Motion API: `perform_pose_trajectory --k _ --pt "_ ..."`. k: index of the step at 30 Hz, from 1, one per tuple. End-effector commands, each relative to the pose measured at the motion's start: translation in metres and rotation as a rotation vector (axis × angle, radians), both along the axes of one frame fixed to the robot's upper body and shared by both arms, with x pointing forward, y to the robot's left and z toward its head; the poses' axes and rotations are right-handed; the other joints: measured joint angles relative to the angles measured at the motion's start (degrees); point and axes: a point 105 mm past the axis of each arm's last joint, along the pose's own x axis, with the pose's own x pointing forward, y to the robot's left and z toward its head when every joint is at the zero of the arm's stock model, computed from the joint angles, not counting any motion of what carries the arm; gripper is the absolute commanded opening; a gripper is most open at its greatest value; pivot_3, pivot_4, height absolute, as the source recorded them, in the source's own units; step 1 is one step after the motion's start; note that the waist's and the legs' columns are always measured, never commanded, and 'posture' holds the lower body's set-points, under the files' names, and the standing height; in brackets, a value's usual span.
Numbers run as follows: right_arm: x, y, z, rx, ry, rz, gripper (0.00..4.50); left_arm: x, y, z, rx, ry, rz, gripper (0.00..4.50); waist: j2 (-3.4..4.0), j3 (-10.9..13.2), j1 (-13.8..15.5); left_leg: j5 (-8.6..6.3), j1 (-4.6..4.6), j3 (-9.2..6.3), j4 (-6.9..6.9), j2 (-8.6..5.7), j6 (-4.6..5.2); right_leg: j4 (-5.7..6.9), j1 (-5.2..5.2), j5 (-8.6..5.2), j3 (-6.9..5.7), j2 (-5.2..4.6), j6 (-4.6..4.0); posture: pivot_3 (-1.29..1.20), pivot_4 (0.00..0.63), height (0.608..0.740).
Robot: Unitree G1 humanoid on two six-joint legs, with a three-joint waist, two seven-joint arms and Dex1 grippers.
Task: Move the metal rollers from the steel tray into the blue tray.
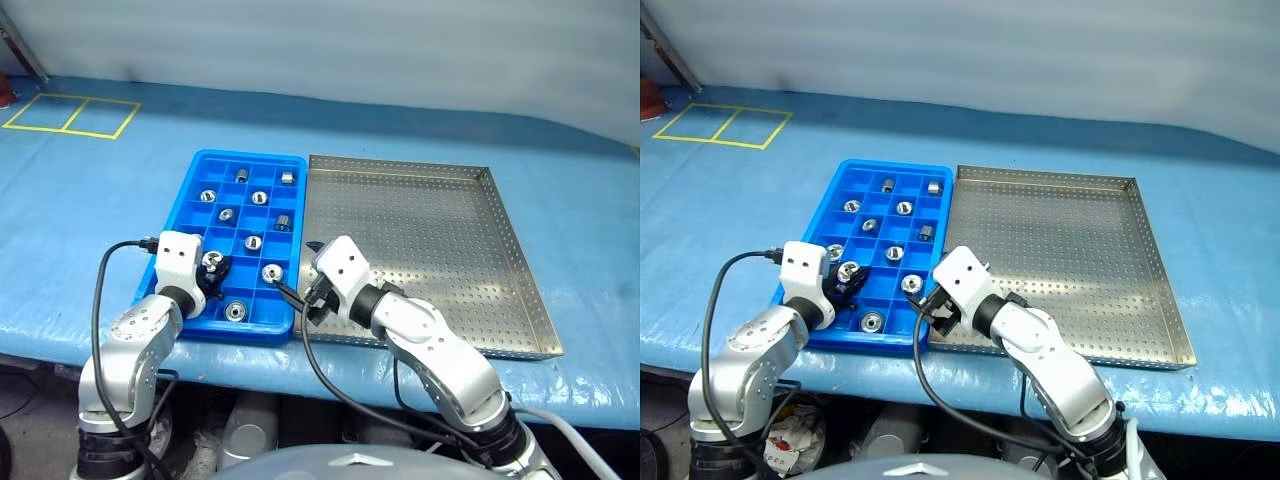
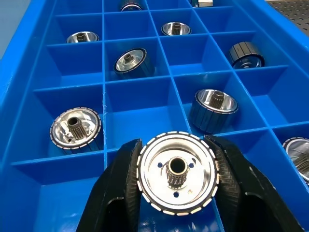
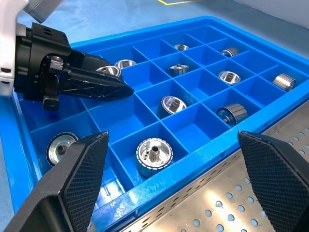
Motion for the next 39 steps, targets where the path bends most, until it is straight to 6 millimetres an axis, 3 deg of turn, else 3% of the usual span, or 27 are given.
perform_pose_trajectory --k 1,8,16,17,23,28,32,39 --pt "-0.003 -0.001 0.014 0.034 -0.051 -0.004 4.5 -0.002 0.002 0.01 0.019 -0.035 0.012 1.71 0.0 0.0 -0.01 0.0 0.0 0.0 0.0 0.0 0.0 0.0 -0.01 0.0 0.0 0.0 -0.01 0.31 0.15 0.74" --pt "-0.008 0.001 0.009 0.034 -0.025 0.013 4.5 -0.009 0.006 0.013 0.003 -0.043 0.041 1.71 -0.01 0.01 0.12 0.0 -0.05 -0.02 -0.02 0.01 0.0 -0.03 -0.04 -0.01 -0.04 0.0 -0.02 0.33 0.15 0.74" --pt "-0.006 -0.002 0.01 0.027 -0.032 -0.001 4.5 -0.004 -0.007 0.018 -0.041 -0.068 -0.013 4.34 -0.02 0.02 0.19 -0.01 -0.05 -0.02 -0.03 0.03 -0.01 -0.03 -0.04 -0.02 -0.06 0.0 -0.03 0.33 0.15 0.74" --pt "-0.006 -0.004 0.011 0.025 -0.036 -0.009 4.5 -0.003 -0.012 0.02 -0.052 -0.078 -0.04 4.47 -0.01 0.02 0.24 -0.01 -0.07 -0.03 -0.02 0.03 -0.01 -0.04 -0.05 -0.02 -0.07 0.0 -0.03 0.33 0.15 0.74" --pt "-0.001 -0.026 0.017 0.021 -0.064 -0.102 4.5 0.012 -0.033 0.041 -0.097 -0.185 -0.148 4.47 -0.06 0.05 -0.03 -0.01 -0.13 -0.04 0.0 -0.03 -0.01 -0.08 -0.05 -0.02 -0.1 -0.06 -0.03 0.22 0.15 0.74" --pt "0.004 -0.065 0.021 0.007 -0.091 -0.263 4.5 0.029 -0.058 0.056 -0.112 -0.275 -0.272 4.47 -0.08 0.05 -1.29 -0.01 -0.14 0.07 0.01 -0.07 -0.01 -0.1 -0.04 -0.02 -0.09 -0.06 -0.02 0.12 0.15 0.74" --pt "0.001 -0.094 0.02 0.001 -0.088 -0.399 4.5 0.031 -0.083 0.062 -0.134 -0.314 -0.416 4.47 -0.1 0.06 -3.15 -0.02 -0.18 0.15 -0.02 -0.09 0.01 -0.13 -0.06 -0.01 -0.06 -0.06 -0.01 0.06 0.15 0.74" --pt "-0.008 -0.115 0.013 0.04 -0.057 -0.547 4.5 0.024 -0.102 0.057 -0.147 -0.291 -0.566 4.47 -0.09 0.07 -6.09 -0.02 -0.06 0.18 -0.04 0.03 0.01 -0.02 -0.06 -0.02 0.06 0.04 -0.01 0.04 0.15 0.74"
